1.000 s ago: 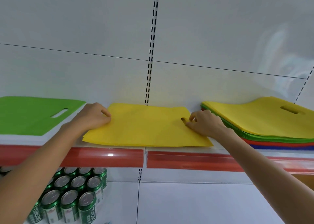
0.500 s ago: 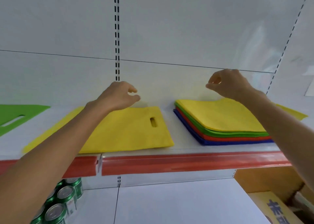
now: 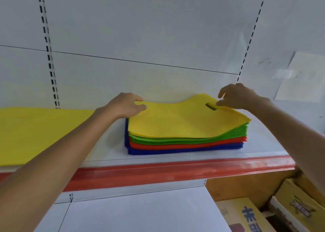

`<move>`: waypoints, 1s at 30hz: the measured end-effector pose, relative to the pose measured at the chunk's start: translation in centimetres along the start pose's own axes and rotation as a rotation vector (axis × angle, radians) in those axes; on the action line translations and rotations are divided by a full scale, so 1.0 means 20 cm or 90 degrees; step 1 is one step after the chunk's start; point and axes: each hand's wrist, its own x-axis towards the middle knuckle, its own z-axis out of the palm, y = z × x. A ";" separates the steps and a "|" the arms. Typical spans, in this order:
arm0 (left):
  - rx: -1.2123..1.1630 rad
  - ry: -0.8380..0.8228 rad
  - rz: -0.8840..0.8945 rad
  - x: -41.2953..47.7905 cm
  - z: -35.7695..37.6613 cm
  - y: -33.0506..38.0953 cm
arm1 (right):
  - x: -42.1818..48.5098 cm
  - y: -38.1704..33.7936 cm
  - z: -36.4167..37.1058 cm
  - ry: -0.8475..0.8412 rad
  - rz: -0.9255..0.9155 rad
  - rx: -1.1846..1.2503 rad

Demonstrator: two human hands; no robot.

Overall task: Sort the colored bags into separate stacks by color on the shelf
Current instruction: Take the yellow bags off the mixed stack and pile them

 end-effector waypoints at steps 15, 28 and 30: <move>0.177 -0.162 -0.114 0.03 0.15 0.05 | 0.10 0.10 0.16 0.024 -0.069 -0.001; 0.167 -0.055 -0.030 -0.04 0.13 0.13 | 0.03 0.09 0.16 0.092 -0.109 0.001; 0.117 -0.011 -0.003 -0.05 0.13 0.15 | 0.03 0.10 0.15 0.106 -0.139 0.012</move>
